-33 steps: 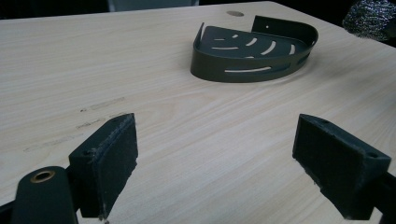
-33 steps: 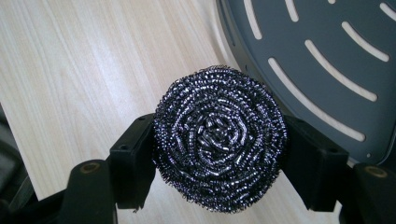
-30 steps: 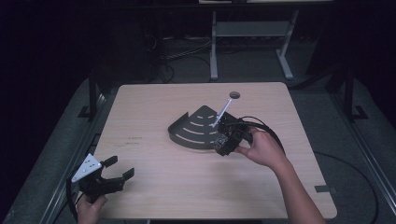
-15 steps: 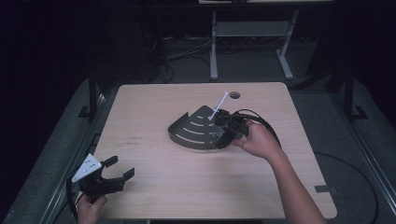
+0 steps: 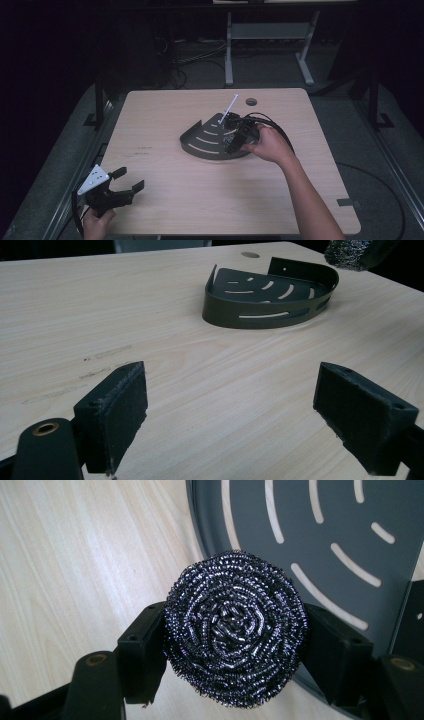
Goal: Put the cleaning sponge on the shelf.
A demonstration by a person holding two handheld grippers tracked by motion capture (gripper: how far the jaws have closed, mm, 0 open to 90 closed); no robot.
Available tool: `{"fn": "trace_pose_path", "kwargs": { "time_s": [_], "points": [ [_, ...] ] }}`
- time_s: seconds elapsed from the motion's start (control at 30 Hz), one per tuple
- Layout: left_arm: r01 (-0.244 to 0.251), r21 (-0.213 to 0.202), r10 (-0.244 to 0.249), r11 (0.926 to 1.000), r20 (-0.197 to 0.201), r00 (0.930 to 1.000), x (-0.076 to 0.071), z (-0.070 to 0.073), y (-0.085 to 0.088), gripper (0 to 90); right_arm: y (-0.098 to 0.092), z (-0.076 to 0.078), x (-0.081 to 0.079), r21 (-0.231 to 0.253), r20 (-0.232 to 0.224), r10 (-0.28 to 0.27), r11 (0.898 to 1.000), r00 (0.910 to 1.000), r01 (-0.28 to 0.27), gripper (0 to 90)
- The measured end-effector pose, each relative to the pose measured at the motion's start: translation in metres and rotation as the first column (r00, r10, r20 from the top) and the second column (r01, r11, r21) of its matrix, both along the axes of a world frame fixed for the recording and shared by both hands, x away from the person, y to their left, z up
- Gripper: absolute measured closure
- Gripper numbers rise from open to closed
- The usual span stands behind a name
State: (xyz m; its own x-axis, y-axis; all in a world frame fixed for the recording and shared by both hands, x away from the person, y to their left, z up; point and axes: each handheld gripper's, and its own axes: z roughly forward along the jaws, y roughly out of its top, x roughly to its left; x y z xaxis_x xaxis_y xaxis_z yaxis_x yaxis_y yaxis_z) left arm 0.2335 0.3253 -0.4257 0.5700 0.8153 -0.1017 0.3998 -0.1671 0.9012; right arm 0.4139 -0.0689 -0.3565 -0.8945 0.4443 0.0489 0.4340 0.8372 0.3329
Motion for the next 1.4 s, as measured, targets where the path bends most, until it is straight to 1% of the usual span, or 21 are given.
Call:
{"fn": "trace_pose_path", "kwargs": {
  "time_s": [0.03, 0.07, 0.37, 0.47, 0.53, 0.6, 0.77, 0.8, 0.93, 1.1, 1.23, 1.4],
  "points": [
    [0.000, 0.000, 0.000, 1.0000, 0.000, 1.0000, 0.000, 0.000, 0.000, 13.3, 0.000, 0.000, 0.000, 0.000, 0.000, 0.000, 1.000, 1.0000, 0.000, 31.3],
    [0.001, 0.001, -0.001, 1.0000, 0.001, 1.0000, 0.000, 0.000, 0.000, 13.3, 0.001, -0.001, 0.003, 0.013, -0.007, -0.001, 1.000, 1.0000, 0.001, 31.3],
    [-0.001, -0.003, 0.001, 1.0000, 0.003, 1.0000, 0.000, 0.000, 0.000, 13.3, 0.003, -0.008, 0.016, 0.005, -0.023, -0.017, 1.000, 0.9996, 0.017, 31.2],
    [-0.001, -0.005, 0.001, 1.0000, 0.002, 1.0000, 0.000, 0.000, 0.000, 13.3, 0.006, -0.008, 0.018, 0.006, -0.028, -0.011, 1.000, 0.9995, 0.012, 31.2],
    [-0.001, -0.003, 0.001, 1.0000, 0.002, 1.0000, 0.000, 0.000, 0.000, 13.3, 0.010, -0.006, 0.021, 0.000, -0.021, -0.008, 1.000, 0.9997, 0.008, 31.2],
    [0.000, -0.004, 0.000, 1.0000, 0.003, 1.0000, 0.000, 0.000, 0.000, 13.3, 0.012, -0.004, 0.023, 0.019, -0.021, -0.006, 1.000, 0.9998, 0.006, 31.2],
    [0.003, 0.000, -0.003, 1.0000, 0.003, 1.0000, 0.000, 0.001, -0.001, 13.3, 0.015, -0.002, 0.026, 0.012, -0.015, -0.006, 1.000, 0.9999, 0.006, 31.3],
    [0.003, -0.003, -0.003, 1.0000, 0.002, 1.0000, 0.000, 0.001, -0.001, 13.3, 0.015, -0.002, 0.029, 0.016, -0.016, -0.007, 1.000, 0.9998, 0.008, 31.2],
    [0.001, -0.003, -0.001, 1.0000, 0.000, 1.0000, 0.001, 0.001, -0.001, 13.3, 0.015, -0.003, 0.032, 0.011, -0.021, -0.010, 1.000, 0.9997, 0.010, 31.2],
    [0.004, -0.003, -0.004, 1.0000, -0.005, 1.0000, 0.002, 0.000, -0.002, 13.3, 0.017, -0.006, 0.038, 0.017, -0.025, -0.010, 1.000, 0.9996, 0.010, 31.3],
    [0.008, 0.008, -0.008, 0.9999, -0.003, 1.0000, 0.002, 0.000, -0.002, 13.3, 0.018, -0.014, 0.044, 0.012, -0.035, -0.016, 1.000, 0.9993, 0.017, 31.2],
    [0.010, 0.007, -0.010, 0.9999, -0.004, 0.9999, 0.003, 0.000, -0.003, 13.3, 0.019, -0.020, 0.050, 0.013, -0.037, -0.026, 1.000, 0.9990, 0.026, 31.2]
  ]
}}
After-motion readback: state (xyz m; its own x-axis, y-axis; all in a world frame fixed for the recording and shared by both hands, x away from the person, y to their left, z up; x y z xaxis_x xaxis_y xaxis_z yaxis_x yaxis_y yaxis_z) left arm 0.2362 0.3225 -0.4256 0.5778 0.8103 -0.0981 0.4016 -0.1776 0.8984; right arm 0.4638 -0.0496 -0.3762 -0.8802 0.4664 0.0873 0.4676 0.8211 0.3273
